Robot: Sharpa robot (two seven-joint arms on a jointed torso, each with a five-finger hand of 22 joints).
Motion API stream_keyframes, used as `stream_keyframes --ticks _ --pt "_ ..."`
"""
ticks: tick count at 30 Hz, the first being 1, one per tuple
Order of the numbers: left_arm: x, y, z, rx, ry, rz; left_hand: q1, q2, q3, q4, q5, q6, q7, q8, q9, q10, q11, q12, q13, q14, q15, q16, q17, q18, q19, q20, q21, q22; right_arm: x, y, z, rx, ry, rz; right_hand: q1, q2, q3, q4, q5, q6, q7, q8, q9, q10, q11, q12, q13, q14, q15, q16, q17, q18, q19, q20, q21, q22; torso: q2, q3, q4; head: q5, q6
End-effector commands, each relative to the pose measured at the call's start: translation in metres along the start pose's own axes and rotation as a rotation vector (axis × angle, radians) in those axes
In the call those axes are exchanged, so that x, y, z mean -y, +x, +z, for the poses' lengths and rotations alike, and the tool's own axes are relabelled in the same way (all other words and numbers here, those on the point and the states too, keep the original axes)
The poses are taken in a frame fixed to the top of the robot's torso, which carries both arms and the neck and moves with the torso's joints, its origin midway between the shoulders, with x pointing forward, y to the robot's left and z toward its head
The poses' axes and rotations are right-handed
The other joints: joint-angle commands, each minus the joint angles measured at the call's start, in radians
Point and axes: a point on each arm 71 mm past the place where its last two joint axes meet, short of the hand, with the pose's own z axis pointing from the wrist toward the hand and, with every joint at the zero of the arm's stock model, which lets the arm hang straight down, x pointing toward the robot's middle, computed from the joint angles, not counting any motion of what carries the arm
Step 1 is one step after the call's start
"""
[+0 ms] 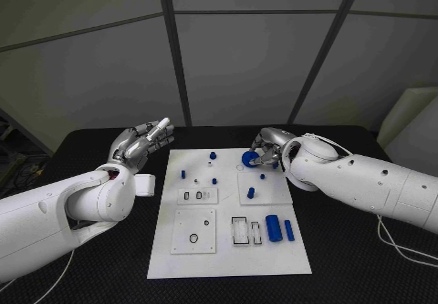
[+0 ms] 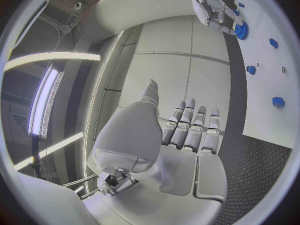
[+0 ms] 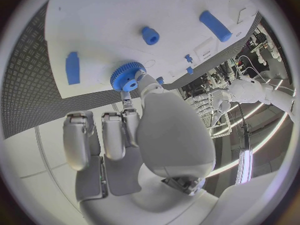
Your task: Assemble the parts on the task board
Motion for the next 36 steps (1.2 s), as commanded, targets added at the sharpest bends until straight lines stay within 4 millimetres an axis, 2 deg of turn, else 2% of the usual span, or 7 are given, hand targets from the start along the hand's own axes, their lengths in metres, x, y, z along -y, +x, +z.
stream_keyframes --ticks 1,8,13,19,27,31,36 --pt "0.002 0.001 0.000 -0.012 0.008 -0.002 0.001 0.011 -0.001 -0.007 0.007 0.004 0.041 -0.004 0.001 0.005 -0.002 -0.006 0.000 0.008 -0.003 -0.003 0.001 0.006 0.008 -0.001 0.005 0.001 -0.013 -0.008 -0.004 0.086 -0.055 0.014 -0.008 0.008 0.001 -0.008 0.011 0.024 -0.018 -0.006 0.010 0.023 -0.005 0.007 0.114 0.065 -0.007 0.006 0.081 -0.007 0.107 -0.008 0.003 0.263 0.000 -0.0010 -0.0006 0.001 0.002" --pt "0.002 0.001 0.000 -0.011 0.008 -0.002 0.001 0.011 -0.001 -0.007 0.007 0.004 0.041 -0.004 0.001 0.005 -0.002 -0.006 0.000 0.008 -0.003 -0.003 0.001 0.006 0.009 -0.001 0.006 0.001 -0.046 -0.006 -0.008 0.110 -0.140 -0.006 -0.011 0.007 0.001 -0.010 0.015 0.025 -0.018 -0.008 0.010 0.024 -0.005 0.009 0.116 0.065 -0.007 0.007 0.082 -0.007 0.107 -0.008 0.003 0.263 0.001 -0.0010 0.0007 0.004 0.004" --pt "0.001 0.002 0.001 -0.013 0.008 -0.003 0.001 0.012 -0.001 -0.008 0.007 0.005 0.041 -0.004 0.001 0.005 -0.002 -0.006 0.000 0.009 -0.003 -0.003 0.001 0.007 0.009 -0.001 0.006 0.001 -0.071 -0.001 -0.004 0.117 -0.189 -0.029 -0.013 0.006 0.001 -0.010 0.016 0.025 -0.018 -0.009 0.009 0.024 -0.005 0.009 0.116 0.065 -0.007 0.007 0.082 -0.007 0.107 -0.008 0.003 0.263 0.001 -0.0020 0.0020 0.004 0.004" --pt "0.001 0.003 0.001 -0.016 0.007 -0.005 0.001 0.012 -0.001 -0.008 0.007 0.004 0.041 -0.005 0.001 0.005 -0.002 -0.006 0.000 0.010 -0.003 -0.002 0.001 0.007 0.010 -0.001 0.006 0.002 -0.095 0.007 0.004 0.108 -0.221 -0.037 -0.013 0.006 0.001 -0.010 0.017 0.025 -0.018 -0.009 0.009 0.024 -0.004 0.009 0.116 0.065 -0.007 0.006 0.081 -0.007 0.107 -0.008 0.003 0.263 0.002 -0.0010 0.0012 0.008 0.003" --pt "0.001 0.004 0.001 -0.019 0.007 -0.006 0.001 0.012 -0.001 -0.008 0.007 0.005 0.041 -0.004 0.001 0.005 -0.002 -0.007 0.000 0.012 -0.003 -0.002 0.001 0.007 0.011 -0.001 0.007 0.002 -0.106 0.018 0.012 0.084 -0.211 -0.060 -0.017 0.008 0.002 -0.010 0.018 0.025 -0.018 -0.011 0.009 0.024 -0.004 0.009 0.116 0.064 -0.007 0.005 0.079 -0.007 0.107 -0.008 0.003 0.263 0.002 -0.0019 0.0021 0.007 0.000" --pt "0.001 0.004 0.001 -0.019 0.006 -0.007 0.001 0.012 -0.001 -0.008 0.007 0.005 0.041 -0.004 0.001 0.005 -0.002 -0.007 0.000 0.012 -0.003 -0.002 0.001 0.007 0.011 -0.001 0.007 0.002 -0.111 0.024 0.015 0.068 -0.209 -0.071 -0.019 0.008 0.002 -0.009 0.019 0.025 -0.018 -0.012 0.009 0.023 -0.004 0.008 0.115 0.064 -0.007 0.004 0.076 -0.007 0.107 -0.008 0.003 0.263 0.002 0.0001 0.0004 0.011 -0.002" --pt "0.001 0.005 0.002 -0.020 0.006 -0.007 0.001 0.012 -0.002 -0.009 0.007 0.005 0.041 -0.005 0.001 0.005 -0.002 -0.007 0.000 0.013 -0.003 -0.002 0.001 0.007 0.012 -0.001 0.008 0.002 -0.114 0.029 0.018 0.047 -0.206 -0.083 -0.022 0.008 0.002 -0.009 0.018 0.023 -0.017 -0.013 0.008 0.023 -0.004 0.008 0.116 0.063 -0.007 0.004 0.075 -0.007 0.107 -0.008 0.003 0.263 0.002 -0.0006 0.0009 0.012 -0.005"
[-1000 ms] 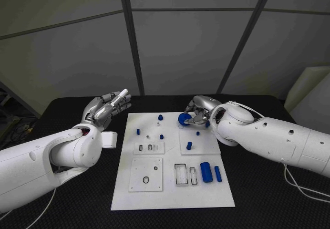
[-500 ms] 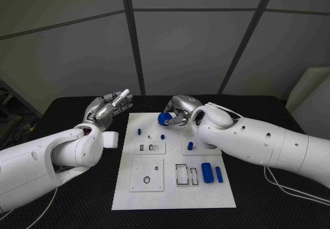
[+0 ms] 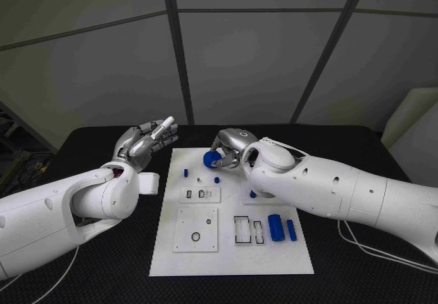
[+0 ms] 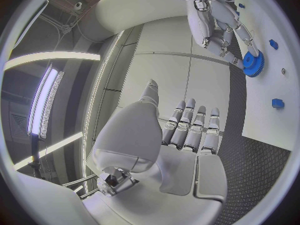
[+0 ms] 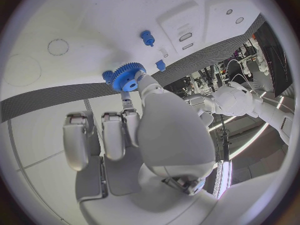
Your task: Assemble the parts on the task board
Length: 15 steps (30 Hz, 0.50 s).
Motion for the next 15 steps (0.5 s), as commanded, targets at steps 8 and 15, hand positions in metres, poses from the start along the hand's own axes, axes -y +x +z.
stream_keyframes --ticks 8,15 --pt "0.0016 0.0018 0.0006 -0.014 0.008 -0.004 0.001 0.012 0.001 -0.006 0.007 0.005 0.041 -0.005 0.001 0.005 -0.002 -0.007 0.000 0.010 0.000 -0.002 0.001 0.007 0.005 -0.001 0.004 0.001 -0.0017 0.0044 0.0048 -0.036 0.008 -0.036 -0.026 -0.002 0.002 -0.005 0.001 0.016 -0.016 -0.004 0.007 0.020 -0.002 -0.002 0.112 0.063 -0.006 0.002 0.073 -0.007 0.104 -0.004 0.003 0.263 -0.001 0.0007 -0.0031 0.004 -0.004" --pt "0.0016 0.0017 0.0005 -0.014 0.008 -0.004 0.001 0.012 0.001 -0.006 0.007 0.005 0.041 -0.005 0.001 0.005 -0.002 -0.007 0.000 0.010 0.000 -0.002 0.001 0.007 0.005 -0.001 0.004 0.001 -0.0014 0.0063 0.0070 -0.046 0.014 -0.041 -0.054 -0.017 -0.006 -0.003 -0.021 -0.040 -0.003 -0.014 -0.008 0.010 0.009 -0.016 0.102 0.062 0.003 0.002 0.073 -0.007 0.104 0.003 0.003 0.263 -0.001 0.0008 -0.0030 0.004 -0.005"
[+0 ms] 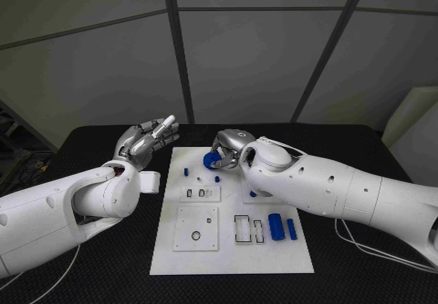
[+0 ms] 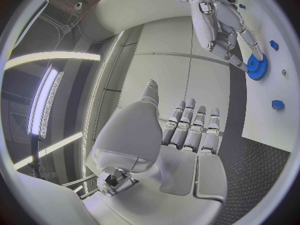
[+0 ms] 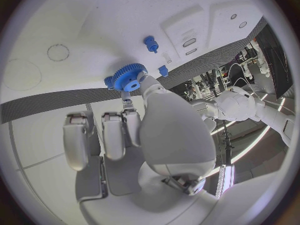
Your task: Assemble the parts on the task board
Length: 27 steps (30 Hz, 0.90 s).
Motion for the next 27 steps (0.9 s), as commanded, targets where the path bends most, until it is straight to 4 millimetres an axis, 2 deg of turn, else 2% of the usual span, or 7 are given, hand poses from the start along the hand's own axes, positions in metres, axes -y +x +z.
stream_keyframes --ticks 1,10,16,22,27 --pt "0.0016 0.0015 0.0004 -0.013 0.008 -0.003 0.001 0.012 0.001 -0.006 0.007 0.005 0.041 -0.005 0.001 0.005 -0.002 -0.007 0.000 0.010 0.000 -0.002 0.001 0.007 0.005 -0.001 0.004 0.001 0.0000 0.0002 0.0012 -0.015 0.001 -0.017 -0.019 -0.003 -0.007 -0.003 -0.014 -0.038 0.011 -0.003 -0.012 0.009 0.012 -0.009 0.101 0.063 0.005 0.002 0.073 -0.007 0.104 0.004 0.003 0.263 0.000 0.0000 -0.0002 0.000 -0.001" --pt "0.0017 0.0012 0.0002 -0.013 0.007 -0.003 0.001 0.012 0.001 -0.006 0.007 0.005 0.041 -0.005 0.001 0.005 -0.002 -0.007 0.000 0.010 0.000 -0.002 0.001 0.007 0.005 -0.001 0.004 0.001 -0.0002 0.0020 0.0026 -0.029 0.002 -0.021 -0.062 -0.024 -0.028 0.019 -0.058 -0.117 0.025 -0.002 -0.039 -0.001 0.025 -0.024 0.091 0.062 0.016 0.002 0.074 -0.007 0.104 0.016 0.003 0.263 0.000 0.0004 -0.0003 -0.001 -0.002" --pt "0.0018 0.0008 0.0002 -0.012 0.006 -0.002 0.001 0.012 0.001 -0.006 0.007 0.005 0.041 -0.005 0.001 0.005 -0.002 -0.007 0.000 0.010 0.000 -0.002 0.001 0.007 0.005 -0.001 0.004 0.001 -0.0001 0.0033 0.0026 -0.046 0.003 -0.023 -0.074 -0.029 -0.033 0.032 -0.063 -0.123 0.027 0.000 -0.042 -0.002 0.027 -0.025 0.091 0.062 0.018 0.001 0.074 -0.007 0.104 0.019 0.003 0.263 0.000 0.0003 0.0003 -0.001 -0.003" --pt "0.0019 0.0005 0.0000 -0.010 0.006 -0.001 0.001 0.013 0.000 -0.008 0.007 0.002 0.041 -0.006 0.001 0.005 -0.002 -0.007 0.000 0.010 0.000 -0.002 0.001 0.007 0.007 -0.001 0.005 0.001 0.0008 0.0045 0.0024 -0.062 0.007 -0.018 -0.100 -0.025 -0.036 0.062 -0.063 -0.112 0.025 0.004 -0.043 0.000 0.026 -0.021 0.094 0.063 0.018 0.003 0.077 -0.007 0.104 0.020 0.003 0.263 0.000 0.0005 -0.0004 0.000 -0.004" --pt "0.0020 0.0003 -0.0002 -0.011 0.006 -0.001 0.001 0.013 0.000 -0.008 0.007 0.002 0.041 -0.006 0.001 0.005 -0.002 -0.007 0.000 0.010 0.000 -0.002 0.001 0.007 0.007 -0.001 0.005 0.001 0.0045 -0.0035 -0.0015 0.030 -0.006 0.039 -0.113 -0.022 -0.036 0.078 -0.062 -0.106 0.024 0.005 -0.043 0.008 0.025 -0.007 0.106 0.064 0.018 0.005 0.081 -0.007 0.104 0.020 0.003 0.263 0.000 0.0013 -0.0004 -0.002 0.000"
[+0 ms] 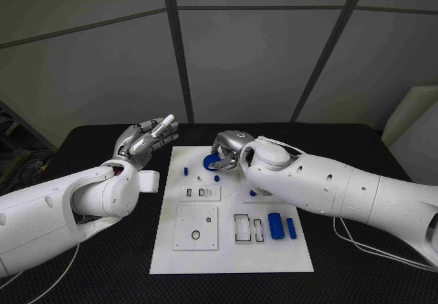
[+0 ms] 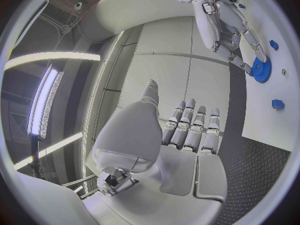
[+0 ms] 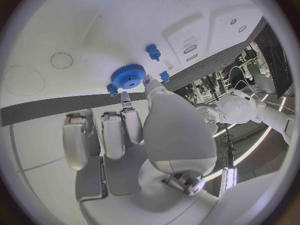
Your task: Assemble the parts on the task board
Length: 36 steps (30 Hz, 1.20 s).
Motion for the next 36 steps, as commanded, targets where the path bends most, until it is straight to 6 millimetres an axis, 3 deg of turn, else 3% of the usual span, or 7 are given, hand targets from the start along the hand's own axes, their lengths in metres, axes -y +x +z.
stream_keyframes --ticks 1,7,12,15,21,26,36 --pt "0.002 0.001 0.000 -0.012 0.008 -0.002 0.001 0.013 0.000 -0.008 0.007 0.002 0.041 -0.006 0.001 0.005 -0.002 -0.003 0.000 0.010 0.000 -0.002 0.001 0.007 0.007 -0.001 0.005 0.001 0.003 -0.010 -0.005 0.099 -0.025 0.072 -0.010 -0.002 0.000 0.006 -0.002 0.009 -0.001 0.006 -0.001 0.010 0.003 0.010 0.109 0.068 0.006 0.005 0.082 -0.007 0.104 0.005 0.003 0.263 0.000 0.0012 -0.0003 -0.001 0.004" --pt "0.003 -0.003 -0.001 -0.005 0.009 0.002 0.001 0.013 0.000 -0.009 0.007 0.003 0.041 -0.006 0.001 0.005 -0.002 -0.003 0.000 0.010 0.000 -0.002 0.001 0.007 0.007 -0.001 0.006 0.002 0.035 -0.025 -0.031 0.189 -0.070 0.210 0.000 -0.006 0.002 0.004 -0.002 0.012 -0.001 0.005 -0.001 0.009 0.003 0.008 0.107 0.065 0.006 0.001 0.073 -0.007 0.104 0.005 0.003 0.263 -0.003 0.0026 -0.0058 -0.001 0.012" --pt "0.004 -0.006 -0.001 0.000 0.010 0.005 0.001 0.013 0.000 -0.009 0.007 0.005 0.041 -0.005 0.001 0.005 -0.002 -0.003 0.000 0.011 0.000 -0.002 0.001 0.007 0.008 -0.001 0.006 0.002 0.080 -0.031 -0.055 0.147 -0.062 0.306 0.049 -0.016 0.015 -0.021 -0.003 0.010 0.000 0.002 -0.003 -0.001 0.003 -0.008 0.095 0.062 0.006 -0.006 0.061 -0.007 0.104 0.004 0.003 0.263 -0.008 0.0068 -0.0206 -0.005 0.020" --pt "0.004 -0.007 -0.001 -0.002 0.011 0.003 0.002 0.015 0.000 -0.011 0.007 0.014 0.040 -0.004 0.002 0.006 -0.003 -0.003 0.000 0.012 0.000 -0.002 0.001 0.008 0.010 -0.001 0.008 0.002 0.106 -0.034 -0.067 0.122 -0.055 0.358 0.081 -0.025 0.020 -0.039 -0.003 0.011 0.000 0.002 -0.004 -0.004 0.003 -0.013 0.092 0.063 0.006 -0.005 0.066 -0.007 0.104 0.004 0.003 0.263 -0.010 0.0090 -0.0261 -0.008 0.025" --pt "0.003 -0.007 0.000 -0.006 0.014 0.001 0.003 0.017 0.000 -0.014 0.007 0.018 0.039 -0.003 0.003 0.006 -0.004 -0.003 0.000 0.013 -0.001 -0.002 0.001 0.008 0.011 -0.001 0.008 0.002 0.143 -0.039 -0.083 0.111 -0.022 0.396 0.117 -0.039 0.021 -0.062 -0.003 0.010 0.000 0.002 -0.004 -0.007 0.003 -0.019 0.088 0.065 0.006 -0.001 0.076 -0.007 0.104 0.005 0.003 0.263 -0.010 0.0131 -0.0264 -0.011 0.029" --pt "0.002 -0.007 0.001 -0.005 0.015 0.001 0.003 0.017 0.000 -0.014 0.007 0.018 0.039 -0.003 0.003 0.006 -0.004 -0.003 0.000 0.013 -0.001 -0.002 0.001 0.008 0.011 -0.001 0.008 0.002 0.170 -0.041 -0.091 0.103 0.018 0.362 0.138 -0.047 0.022 -0.076 -0.002 0.008 0.000 0.001 -0.005 -0.008 0.003 -0.021 0.087 0.066 0.006 0.001 0.081 -0.007 0.104 0.005 0.003 0.263 -0.009 0.0095 -0.0245 -0.016 0.024" --pt "0.001 -0.008 0.002 -0.003 0.015 0.002 0.004 0.017 0.000 -0.015 0.007 0.020 0.038 -0.003 0.003 0.007 -0.004 -0.003 0.000 0.015 -0.001 -0.002 0.001 0.008 0.012 -0.001 0.009 0.002 0.189 -0.035 -0.090 0.072 0.059 0.319 0.143 -0.047 0.022 -0.079 -0.002 0.008 0.000 0.001 -0.005 -0.007 0.003 -0.019 0.088 0.067 0.006 0.002 0.085 -0.007 0.104 0.005 0.003 0.263 -0.008 0.0079 -0.0235 -0.017 0.012"
